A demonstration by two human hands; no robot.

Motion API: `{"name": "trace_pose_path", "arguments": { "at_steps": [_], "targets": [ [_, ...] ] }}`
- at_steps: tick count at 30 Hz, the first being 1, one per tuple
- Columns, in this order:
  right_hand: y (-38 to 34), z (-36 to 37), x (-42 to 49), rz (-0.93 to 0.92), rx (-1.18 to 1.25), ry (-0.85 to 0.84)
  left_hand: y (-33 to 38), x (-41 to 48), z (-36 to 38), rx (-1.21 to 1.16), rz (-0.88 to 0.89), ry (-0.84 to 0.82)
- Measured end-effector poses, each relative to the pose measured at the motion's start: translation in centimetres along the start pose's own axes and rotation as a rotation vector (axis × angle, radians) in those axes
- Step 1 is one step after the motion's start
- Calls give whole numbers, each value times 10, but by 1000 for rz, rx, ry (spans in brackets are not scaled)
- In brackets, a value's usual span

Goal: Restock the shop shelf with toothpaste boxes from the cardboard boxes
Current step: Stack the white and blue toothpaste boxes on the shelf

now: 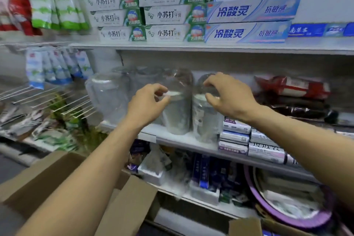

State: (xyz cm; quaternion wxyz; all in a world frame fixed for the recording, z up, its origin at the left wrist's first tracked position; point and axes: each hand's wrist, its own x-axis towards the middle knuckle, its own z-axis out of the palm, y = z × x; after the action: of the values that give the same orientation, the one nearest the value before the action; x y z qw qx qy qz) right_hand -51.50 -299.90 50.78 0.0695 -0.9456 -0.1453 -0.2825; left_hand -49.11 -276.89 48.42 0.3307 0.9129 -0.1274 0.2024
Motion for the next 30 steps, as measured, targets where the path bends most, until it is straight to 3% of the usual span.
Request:
{"name": "trace_pose_path", "arguments": {
  "at_steps": [7,15,20,26,30],
  "targets": [
    [-107,101,16,-28,132,-204,-135,-33,-33,-37,-211,-132],
    [-238,240,27,114,311,-495,-319,-72,-56,-63,-476,-291],
    [-294,323,18,272,454,-683,-403,-107,-29,-137,-640,-501],
    [-326,419,9,567,720,-847,-477,-146,21,-303,-926,-526],
    [-334,482,-4,874,838,-978,-513,-167,49,-415,-1106,-517]
  ]
}}
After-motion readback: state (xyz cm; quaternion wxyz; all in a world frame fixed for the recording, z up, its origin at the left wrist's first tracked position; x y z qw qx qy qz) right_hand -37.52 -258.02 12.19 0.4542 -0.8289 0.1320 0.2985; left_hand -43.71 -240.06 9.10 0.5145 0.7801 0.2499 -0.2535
